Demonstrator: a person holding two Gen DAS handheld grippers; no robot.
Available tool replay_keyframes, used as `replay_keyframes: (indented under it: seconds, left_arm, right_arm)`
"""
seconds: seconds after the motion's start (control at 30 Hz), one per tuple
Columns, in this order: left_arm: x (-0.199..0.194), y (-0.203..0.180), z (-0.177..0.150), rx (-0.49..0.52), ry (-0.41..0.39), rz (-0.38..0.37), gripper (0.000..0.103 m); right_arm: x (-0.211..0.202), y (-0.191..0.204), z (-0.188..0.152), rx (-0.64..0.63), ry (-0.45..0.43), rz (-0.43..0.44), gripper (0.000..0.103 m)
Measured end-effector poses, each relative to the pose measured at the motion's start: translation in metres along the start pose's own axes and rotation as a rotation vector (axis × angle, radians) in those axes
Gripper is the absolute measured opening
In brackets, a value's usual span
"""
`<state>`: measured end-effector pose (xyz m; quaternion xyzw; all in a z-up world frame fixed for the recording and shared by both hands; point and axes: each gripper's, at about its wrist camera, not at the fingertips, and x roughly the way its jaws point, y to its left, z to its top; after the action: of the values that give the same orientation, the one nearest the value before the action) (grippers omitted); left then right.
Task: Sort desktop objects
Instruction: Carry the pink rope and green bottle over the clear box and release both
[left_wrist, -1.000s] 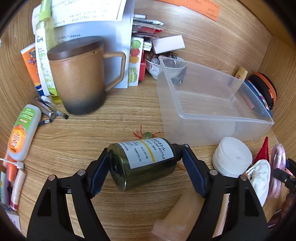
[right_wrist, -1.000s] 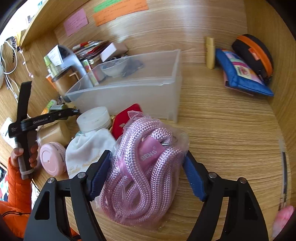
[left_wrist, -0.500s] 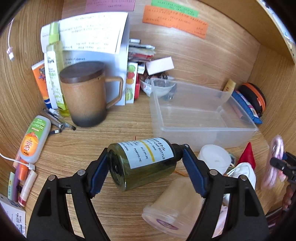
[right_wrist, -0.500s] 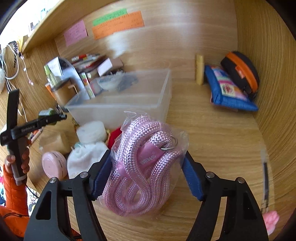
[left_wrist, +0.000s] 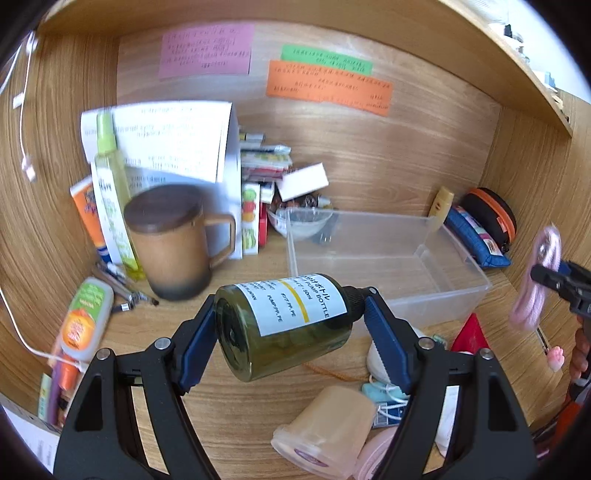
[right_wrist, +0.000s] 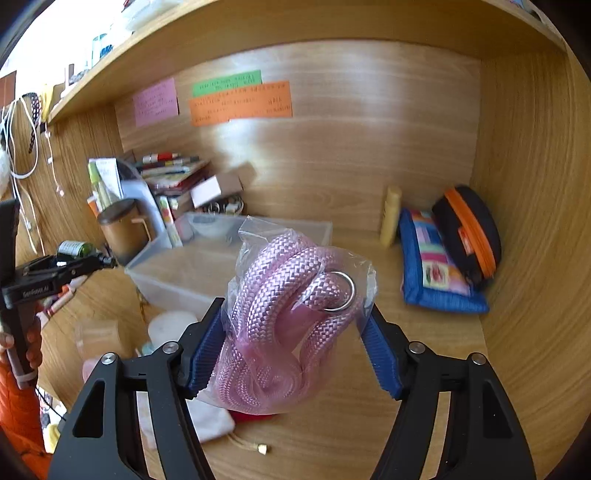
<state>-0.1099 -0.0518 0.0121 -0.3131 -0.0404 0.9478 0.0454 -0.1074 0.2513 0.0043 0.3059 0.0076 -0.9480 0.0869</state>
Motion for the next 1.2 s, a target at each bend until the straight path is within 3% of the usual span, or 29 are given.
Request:
replay_keyframes:
  seconds: [0.23, 0.53, 0.87, 1.2]
  left_arm:
    - [-0.001, -0.011, 0.021, 0.046, -0.039, -0.009, 0.077]
    - [0.017, -0.021, 0.053, 0.087, -0.02, -0.053, 0.077]
    - [0.057, -0.037, 0.068, 0.15, 0.06, -0.058, 0.077]
    - [0.107, -0.046, 0.067, 0.183, 0.16, -0.054, 0.077]
  right_arm:
    - [0.005, 0.008, 0.041, -0.057, -0.076, 0.016, 0.067]
    - [0.038, 0.017, 0.072, -0.095, -0.062, 0.05, 0.067]
    - [0.079, 0.023, 0.086, -0.104, -0.001, 0.065, 0.067]
    - [0.124, 0.019, 0.077, -0.12, 0.1, 0.078, 0.067]
